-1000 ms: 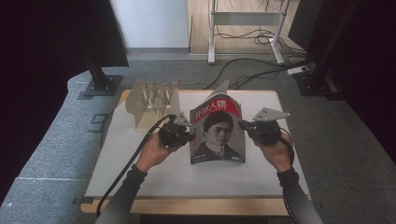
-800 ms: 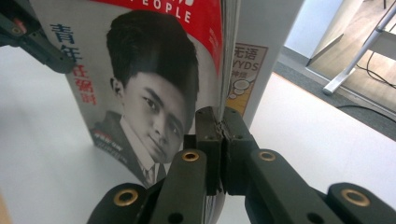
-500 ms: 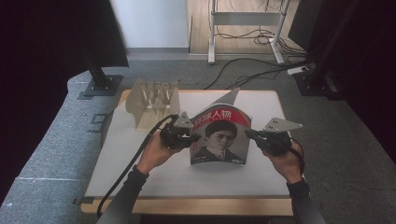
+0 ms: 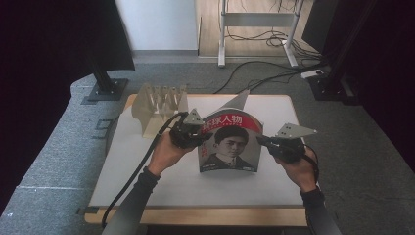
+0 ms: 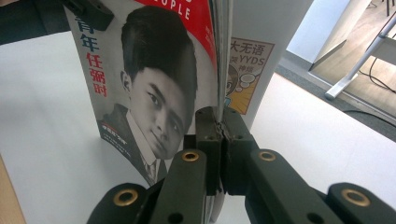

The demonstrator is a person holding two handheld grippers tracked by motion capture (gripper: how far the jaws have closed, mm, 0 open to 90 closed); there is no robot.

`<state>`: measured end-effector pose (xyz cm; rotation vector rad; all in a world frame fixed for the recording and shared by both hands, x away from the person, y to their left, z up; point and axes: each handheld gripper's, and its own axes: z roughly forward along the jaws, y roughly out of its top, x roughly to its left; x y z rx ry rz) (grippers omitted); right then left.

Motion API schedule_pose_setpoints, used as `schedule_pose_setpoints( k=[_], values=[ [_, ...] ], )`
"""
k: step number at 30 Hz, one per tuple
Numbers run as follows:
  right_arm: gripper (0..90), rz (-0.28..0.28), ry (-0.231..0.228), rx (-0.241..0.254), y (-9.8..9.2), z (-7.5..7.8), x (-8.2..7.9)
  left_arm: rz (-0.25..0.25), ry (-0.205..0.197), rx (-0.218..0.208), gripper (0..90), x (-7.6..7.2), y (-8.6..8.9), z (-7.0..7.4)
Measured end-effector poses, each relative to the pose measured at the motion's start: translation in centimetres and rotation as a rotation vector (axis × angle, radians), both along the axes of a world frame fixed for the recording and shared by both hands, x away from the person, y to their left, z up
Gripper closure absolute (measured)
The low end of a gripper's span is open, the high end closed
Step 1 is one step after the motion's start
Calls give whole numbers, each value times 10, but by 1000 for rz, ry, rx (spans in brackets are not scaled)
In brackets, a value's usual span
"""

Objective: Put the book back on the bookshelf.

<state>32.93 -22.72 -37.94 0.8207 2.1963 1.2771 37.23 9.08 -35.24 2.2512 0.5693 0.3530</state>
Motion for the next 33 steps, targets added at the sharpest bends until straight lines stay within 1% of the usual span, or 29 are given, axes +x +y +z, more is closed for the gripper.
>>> schedule_pose_setpoints(
  k=[3,7,8,10,13,16,19,21,24,28,33],
  values=[
    [867,3,-1,0,-1,0,0,-3,15,-3,834,1,0,1],
    [858,6,1,5,-2,-1,2,-10,21,-10,858,2,2,1],
    [850,7,5,4,-3,-1,2,-16,15,-12,862,2,2,0],
    [813,-4,11,-7,-4,-3,2,-22,17,-19,866,3,3,0],
    [725,-19,25,-14,-8,-7,4,-24,11,-32,868,3,4,0],
    [650,-37,37,-13,-12,-15,5,-20,13,-31,869,3,7,2],
    [585,-52,53,0,-15,-24,6,-13,24,-37,869,4,11,4],
    [546,-63,62,8,-17,-32,7,-5,24,-37,870,3,15,5],
    [483,-70,68,5,-19,-41,8,10,28,-38,870,3,21,6],
    [411,-75,82,-7,-20,-53,9,26,37,-56,870,3,33,7],
    [335,-93,100,-5,-21,-68,10,46,34,-62,871,0,45,12]
  ],
)
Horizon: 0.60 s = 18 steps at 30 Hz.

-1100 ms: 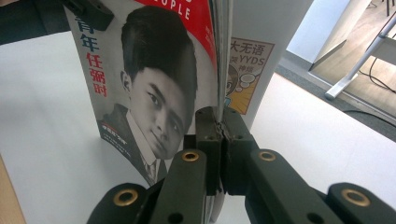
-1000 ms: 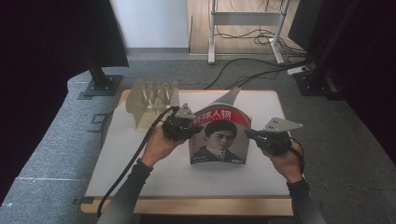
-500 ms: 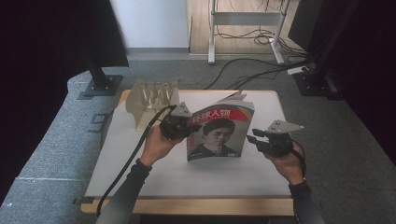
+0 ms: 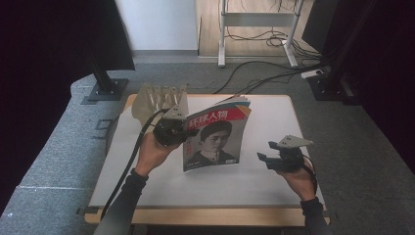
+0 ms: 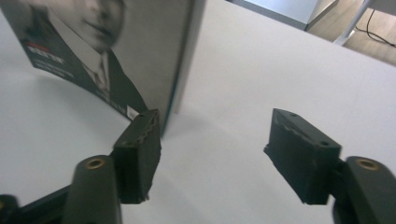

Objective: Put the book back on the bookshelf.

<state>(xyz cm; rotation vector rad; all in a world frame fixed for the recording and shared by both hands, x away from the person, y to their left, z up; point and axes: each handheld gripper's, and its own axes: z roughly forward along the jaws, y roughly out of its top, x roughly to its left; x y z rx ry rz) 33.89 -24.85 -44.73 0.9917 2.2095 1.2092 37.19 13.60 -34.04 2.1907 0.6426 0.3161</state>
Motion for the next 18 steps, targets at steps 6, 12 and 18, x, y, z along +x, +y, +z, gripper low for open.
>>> schedule_pose_setpoints(
  k=[6,12,18],
  values=[
    [275,-17,23,-1,-3,-16,0,37,-6,-8,871,-5,17,6],
    [224,-21,47,-8,-3,-29,0,76,-6,-17,871,-9,34,10],
    [170,-3,71,-8,-1,-41,1,120,-8,-21,871,-14,54,13]
  ],
)
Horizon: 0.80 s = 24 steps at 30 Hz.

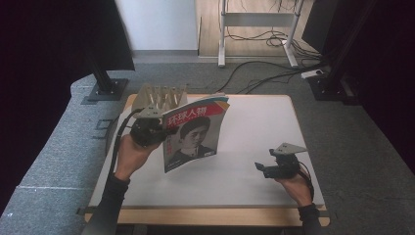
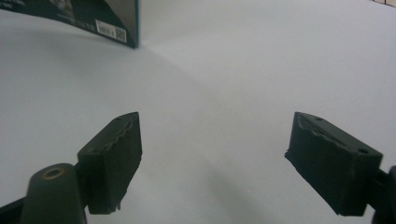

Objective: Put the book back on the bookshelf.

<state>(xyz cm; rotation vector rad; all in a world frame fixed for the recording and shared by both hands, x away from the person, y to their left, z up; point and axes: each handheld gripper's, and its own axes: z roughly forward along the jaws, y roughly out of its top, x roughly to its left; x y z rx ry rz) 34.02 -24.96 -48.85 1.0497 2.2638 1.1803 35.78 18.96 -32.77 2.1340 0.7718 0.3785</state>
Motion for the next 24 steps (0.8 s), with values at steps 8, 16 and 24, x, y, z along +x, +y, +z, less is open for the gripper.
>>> schedule_pose_setpoints(
  k=[8,16,24],
  values=[
    [130,-15,42,-15,2,-17,1,53,3,-13,871,-7,25,5],
    [115,-25,70,-14,1,-30,2,112,0,-22,870,-13,50,10],
    [114,-32,103,-8,-1,-40,2,183,-1,-29,871,-21,80,15]
  ],
)
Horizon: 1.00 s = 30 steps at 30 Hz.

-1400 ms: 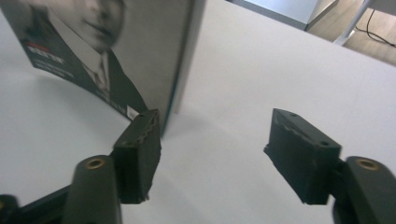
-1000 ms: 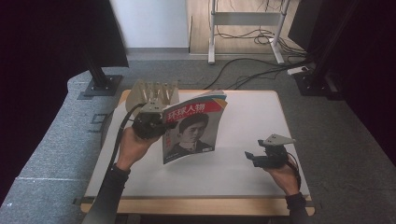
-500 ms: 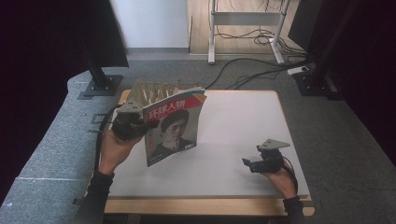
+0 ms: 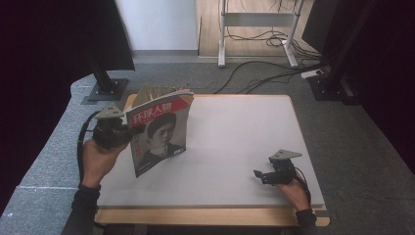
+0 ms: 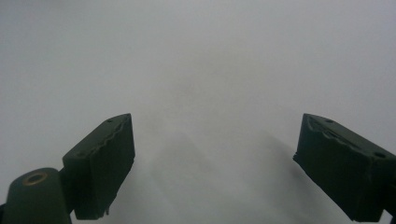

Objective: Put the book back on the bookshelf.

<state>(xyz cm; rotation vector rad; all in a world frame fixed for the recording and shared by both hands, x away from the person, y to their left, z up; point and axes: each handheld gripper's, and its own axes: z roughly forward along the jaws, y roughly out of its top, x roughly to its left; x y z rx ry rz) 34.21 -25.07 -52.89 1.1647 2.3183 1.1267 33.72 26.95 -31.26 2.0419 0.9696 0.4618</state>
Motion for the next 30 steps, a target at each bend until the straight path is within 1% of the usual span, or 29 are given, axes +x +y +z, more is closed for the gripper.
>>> schedule_pose_setpoints(
  k=[4,6,11,13,15,19,22,30],
  values=[
    [115,0,12,-24,-1,-4,0,35,-1,-2,871,-2,14,3],
    [116,-2,10,-27,-1,-4,0,52,-3,-6,871,-3,21,4],
    [117,-2,0,-56,1,-5,-1,98,-13,-12,871,-5,38,6],
    [113,-1,-3,-71,2,-5,-2,121,-17,-14,871,-4,43,5],
    [112,0,-5,-72,2,-5,-2,140,-15,-12,871,-3,47,5],
    [109,-1,-6,-75,2,-5,-2,176,-19,-12,871,3,54,3],
    [105,-5,-8,-76,3,-6,-2,202,-22,-24,871,8,57,1],
    [103,-6,-9,-75,2,-6,-2,251,-26,-25,872,26,58,0]
  ],
)
